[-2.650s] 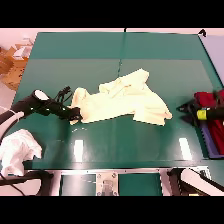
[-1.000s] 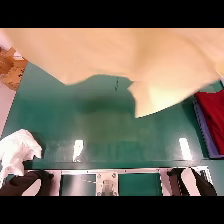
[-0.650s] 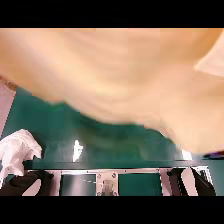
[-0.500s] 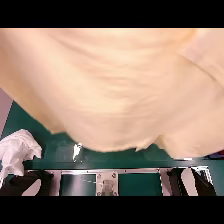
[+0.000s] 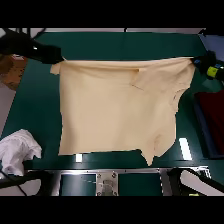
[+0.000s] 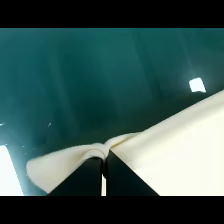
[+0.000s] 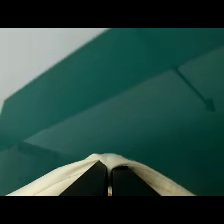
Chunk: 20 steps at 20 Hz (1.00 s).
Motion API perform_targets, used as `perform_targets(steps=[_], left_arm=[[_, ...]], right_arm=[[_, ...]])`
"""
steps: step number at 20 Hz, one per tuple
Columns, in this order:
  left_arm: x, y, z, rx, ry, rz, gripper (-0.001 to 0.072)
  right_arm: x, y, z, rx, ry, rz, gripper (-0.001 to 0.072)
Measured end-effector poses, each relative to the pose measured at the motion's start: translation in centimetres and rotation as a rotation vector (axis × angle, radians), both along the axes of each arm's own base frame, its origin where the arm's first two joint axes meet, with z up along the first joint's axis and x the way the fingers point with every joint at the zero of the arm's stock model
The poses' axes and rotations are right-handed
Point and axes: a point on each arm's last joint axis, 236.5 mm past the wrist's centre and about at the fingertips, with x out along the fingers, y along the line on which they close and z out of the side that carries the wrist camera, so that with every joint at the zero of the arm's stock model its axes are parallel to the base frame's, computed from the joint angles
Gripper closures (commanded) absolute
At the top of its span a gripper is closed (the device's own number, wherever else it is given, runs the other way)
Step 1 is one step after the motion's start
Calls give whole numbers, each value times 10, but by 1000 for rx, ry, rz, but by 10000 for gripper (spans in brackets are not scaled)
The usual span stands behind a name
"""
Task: Fold the shirts.
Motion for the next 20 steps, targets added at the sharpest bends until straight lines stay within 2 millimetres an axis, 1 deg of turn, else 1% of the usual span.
perform_targets(steps=[2,3,5,6,7,9,10,12,14,16,20], left_arm=[[25,-2,-57,-9,79,17,684],[37,-2,-78,-13,96,31,684],[58,-1,-103,-27,85,67,684],[69,0,-108,-35,59,89,684],[80,1,-108,-45,27,110,684],[94,4,-111,-50,-15,139,684],[99,5,-111,-52,-29,148,684],[102,6,-115,-51,-33,155,684],[96,7,-124,-31,1,141,684],[81,9,-138,10,73,105,684],[36,10,-163,73,260,21,684]], right_arm=[[33,-1,-54,28,89,10,699],[49,-3,-77,45,123,13,698],[77,-3,-104,77,150,22,698],[89,-5,-112,86,154,23,699],[101,-7,-117,94,150,21,699],[118,-9,-120,100,136,24,698],[123,-10,-122,101,133,28,699],[127,-10,-124,96,136,48,699],[119,-8,-135,67,175,99,700],[103,-7,-146,48,239,158,700],[63,-7,-165,-1,386,271,700]])
